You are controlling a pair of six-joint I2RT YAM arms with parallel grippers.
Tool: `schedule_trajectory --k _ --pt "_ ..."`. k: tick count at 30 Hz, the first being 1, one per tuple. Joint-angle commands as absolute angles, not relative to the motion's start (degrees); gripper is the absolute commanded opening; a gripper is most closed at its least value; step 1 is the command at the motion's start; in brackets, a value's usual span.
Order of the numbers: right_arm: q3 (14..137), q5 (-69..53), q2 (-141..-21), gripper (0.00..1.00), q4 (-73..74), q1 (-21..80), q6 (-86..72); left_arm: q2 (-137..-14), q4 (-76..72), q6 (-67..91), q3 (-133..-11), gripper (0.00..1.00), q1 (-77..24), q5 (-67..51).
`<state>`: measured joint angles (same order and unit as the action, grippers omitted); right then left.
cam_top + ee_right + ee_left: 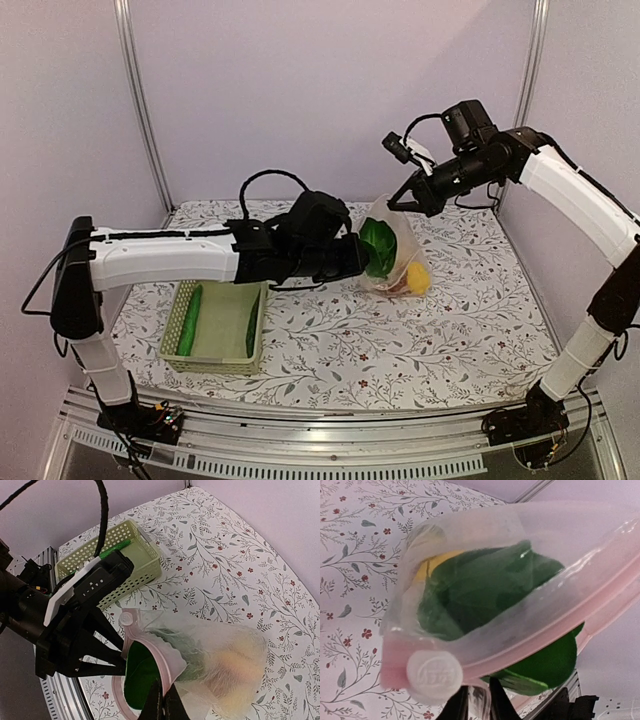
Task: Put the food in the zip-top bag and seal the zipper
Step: Adjust the zipper food storage bag at the center of the board.
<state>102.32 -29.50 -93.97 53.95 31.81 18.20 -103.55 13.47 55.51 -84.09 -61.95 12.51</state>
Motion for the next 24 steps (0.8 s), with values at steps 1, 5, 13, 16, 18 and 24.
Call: schedule_trajectory --k 1,5,13,16,18,24 --pt "101.01 -27.27 -90.81 0.00 49.80 32.18 16.78 -104.77 17.14 57.16 -84.61 0.05 -60.79 11.75" --pt "101.93 -17.40 -92.39 0.00 48.14 31.86 15.33 -103.97 18.71 54.17 -88.71 0.00 -60.58 11.79" --pt "109.28 -14.61 -97.82 0.00 50.49 28.04 14.52 -103.69 21.19 41.87 -105.20 0.00 -59.36 20.65" --pt "111.38 -14.80 -96.27 0.00 50.52 28.05 15.47 -106.76 20.80 44.58 -104.05 0.00 -54.36 13.22" --pt "111.79 -13.12 -94.81 0.00 49.31 28.08 16.02 -108.79 20.83 45.21 -104.61 0.00 -52.58 10.14" --pt "111.89 -12.45 -93.22 0.00 48.74 28.11 17.23 -109.84 21.45 42.49 -108.58 0.00 -51.89 11.64"
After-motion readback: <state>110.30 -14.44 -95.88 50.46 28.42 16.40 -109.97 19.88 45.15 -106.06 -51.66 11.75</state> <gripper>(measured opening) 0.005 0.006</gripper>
